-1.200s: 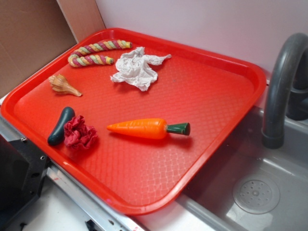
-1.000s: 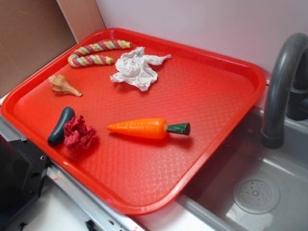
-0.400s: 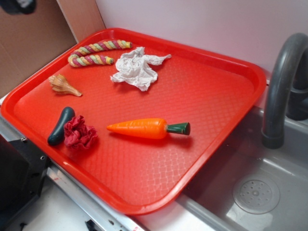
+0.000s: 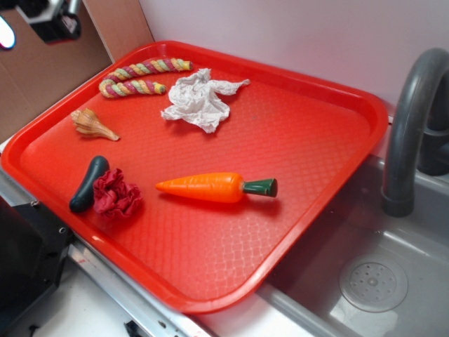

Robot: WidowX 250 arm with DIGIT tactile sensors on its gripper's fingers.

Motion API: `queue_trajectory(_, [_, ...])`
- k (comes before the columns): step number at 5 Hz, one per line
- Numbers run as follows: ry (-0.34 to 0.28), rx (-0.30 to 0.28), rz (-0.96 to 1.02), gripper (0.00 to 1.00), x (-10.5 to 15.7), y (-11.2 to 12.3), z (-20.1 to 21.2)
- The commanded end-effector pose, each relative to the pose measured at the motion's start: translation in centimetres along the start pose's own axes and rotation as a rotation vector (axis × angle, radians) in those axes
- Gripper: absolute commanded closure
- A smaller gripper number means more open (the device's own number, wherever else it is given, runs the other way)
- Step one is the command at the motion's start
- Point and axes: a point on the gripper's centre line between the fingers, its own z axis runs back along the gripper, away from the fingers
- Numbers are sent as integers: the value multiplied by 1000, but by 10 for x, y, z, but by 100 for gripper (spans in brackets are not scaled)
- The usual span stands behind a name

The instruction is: Grab the shell.

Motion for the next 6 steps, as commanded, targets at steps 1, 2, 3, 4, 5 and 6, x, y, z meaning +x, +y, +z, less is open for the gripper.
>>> queue_trajectory(1, [-47,-10,163,0,25,26,-35])
queue_trajectory(2, [-36,-10,176,0,29,35,-56])
queue_trajectory(3, [28,5,144,0,27,42,-81])
queue_trajectory(4, [98,25,60,0,20,40,-104])
queue_trajectory(5, [129,41,-51,0,16,32,-121])
queue_trajectory(6, [128,15,-123,0,22,25,-131])
